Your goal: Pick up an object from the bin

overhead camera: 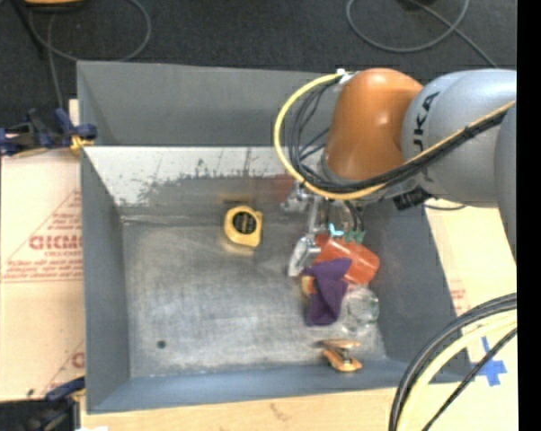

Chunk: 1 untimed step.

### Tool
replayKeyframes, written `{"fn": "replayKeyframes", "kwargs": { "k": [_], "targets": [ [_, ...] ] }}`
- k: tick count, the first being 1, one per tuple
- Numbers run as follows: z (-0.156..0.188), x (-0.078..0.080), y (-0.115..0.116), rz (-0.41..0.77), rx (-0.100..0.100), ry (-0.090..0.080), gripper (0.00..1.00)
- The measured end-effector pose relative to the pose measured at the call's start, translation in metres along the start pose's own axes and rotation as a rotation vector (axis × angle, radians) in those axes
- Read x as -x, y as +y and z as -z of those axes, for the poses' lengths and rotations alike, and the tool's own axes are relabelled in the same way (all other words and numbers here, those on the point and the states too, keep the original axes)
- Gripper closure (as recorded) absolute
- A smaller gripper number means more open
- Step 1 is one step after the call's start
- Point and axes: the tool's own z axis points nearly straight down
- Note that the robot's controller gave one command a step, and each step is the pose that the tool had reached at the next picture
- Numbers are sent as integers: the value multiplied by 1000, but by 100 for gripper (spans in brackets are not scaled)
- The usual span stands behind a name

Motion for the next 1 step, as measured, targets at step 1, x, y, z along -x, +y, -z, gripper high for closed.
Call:
{"fn": "replayKeyframes", "kwargs": {
  "k": [1],
  "targets": [
    [5, 2, 0, 0, 0, -8, 0]
  ]
}}
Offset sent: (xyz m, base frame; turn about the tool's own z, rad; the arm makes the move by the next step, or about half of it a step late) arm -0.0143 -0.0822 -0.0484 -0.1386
